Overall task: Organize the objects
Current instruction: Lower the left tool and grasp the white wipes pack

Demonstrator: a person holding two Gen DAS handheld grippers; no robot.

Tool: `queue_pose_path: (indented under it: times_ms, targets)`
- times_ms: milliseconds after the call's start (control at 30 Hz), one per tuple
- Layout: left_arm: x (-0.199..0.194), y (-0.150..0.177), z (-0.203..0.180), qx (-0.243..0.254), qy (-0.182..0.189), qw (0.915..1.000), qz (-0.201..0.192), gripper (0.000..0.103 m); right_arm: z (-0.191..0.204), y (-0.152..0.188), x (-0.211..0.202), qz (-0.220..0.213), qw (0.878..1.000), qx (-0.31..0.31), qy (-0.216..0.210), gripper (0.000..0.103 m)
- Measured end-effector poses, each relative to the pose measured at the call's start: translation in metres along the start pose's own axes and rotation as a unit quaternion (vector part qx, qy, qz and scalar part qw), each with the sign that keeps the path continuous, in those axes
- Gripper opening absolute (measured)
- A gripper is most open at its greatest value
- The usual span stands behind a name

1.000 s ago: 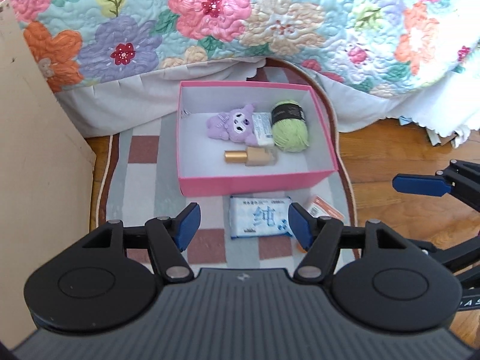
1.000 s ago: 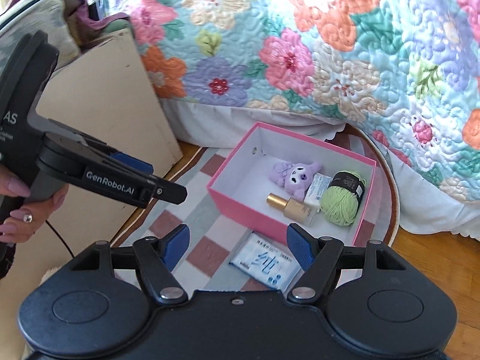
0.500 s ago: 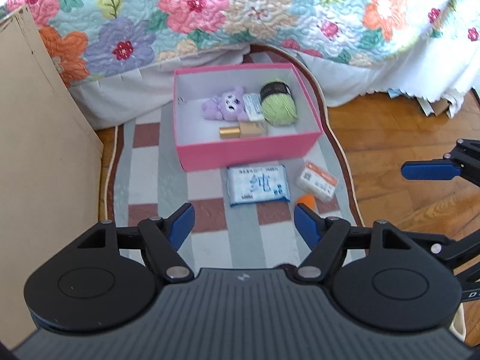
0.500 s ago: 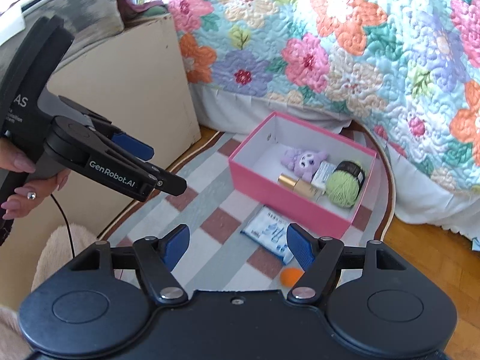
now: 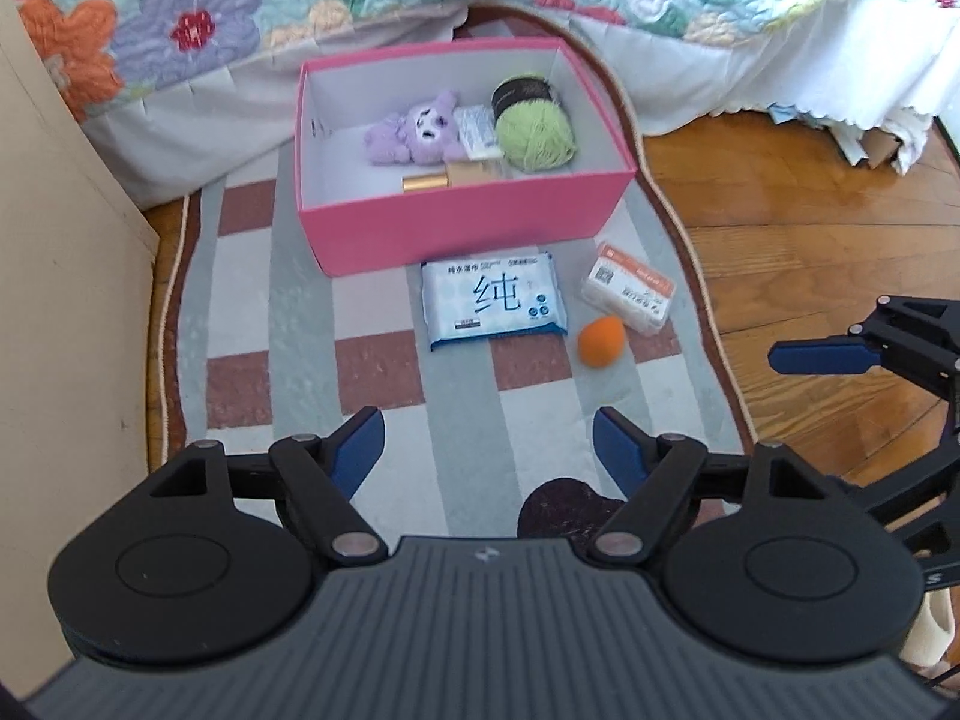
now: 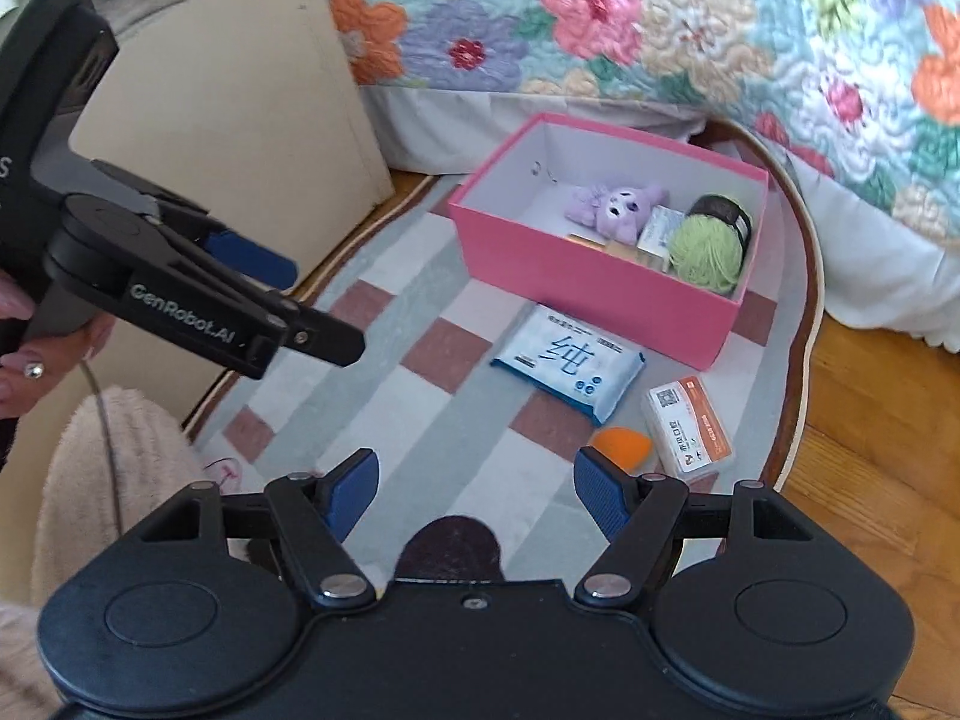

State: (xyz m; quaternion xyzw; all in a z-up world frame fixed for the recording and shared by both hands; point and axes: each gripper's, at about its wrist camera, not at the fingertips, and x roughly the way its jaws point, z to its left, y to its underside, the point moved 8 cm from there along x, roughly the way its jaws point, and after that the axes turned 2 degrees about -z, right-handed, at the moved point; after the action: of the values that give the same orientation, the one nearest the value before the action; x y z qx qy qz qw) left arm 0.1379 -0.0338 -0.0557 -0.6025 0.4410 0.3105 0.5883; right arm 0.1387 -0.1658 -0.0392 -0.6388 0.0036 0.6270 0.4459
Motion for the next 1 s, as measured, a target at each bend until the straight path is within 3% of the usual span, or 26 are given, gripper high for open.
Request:
queue_pose_path:
  times_ms: [267,367,500,700,800,1000]
  targets:
    - [0.058,-0.012,0.008,0.003,0.003,0.9999,-0.009,0.084,-0.027,-0.007,0.065,-0.047,0.998,-0.033,0.022,0.077]
    - [0.078,-0.019,0.011,0.038,-0.023,0.9982,-0.039,0.088,-0.035,-0.004,0.096,-0.032,0.996,-0.067,0.039,0.077]
    - [0.110,-0.023,0.021,0.018,-0.010,0.9995,-0.025,0.090,-0.049,-0.001,0.130,-0.025,0.995,-0.079,0.060,0.077]
    - [0.156,-0.030,0.044,-0.037,0.008,0.9986,-0.036,0.090,-0.075,0.004,0.160,-0.038,0.999,0.018,0.027,0.077]
    - [0.170,-0.034,0.050,-0.041,0.013,0.9973,-0.059,0.089,-0.085,0.005,0.169,-0.041,0.997,0.069,0.014,0.077]
    - [0.196,-0.031,0.067,-0.081,0.045,0.9940,-0.059,0.087,-0.094,0.002,0.193,-0.036,0.989,0.145,0.015,0.077]
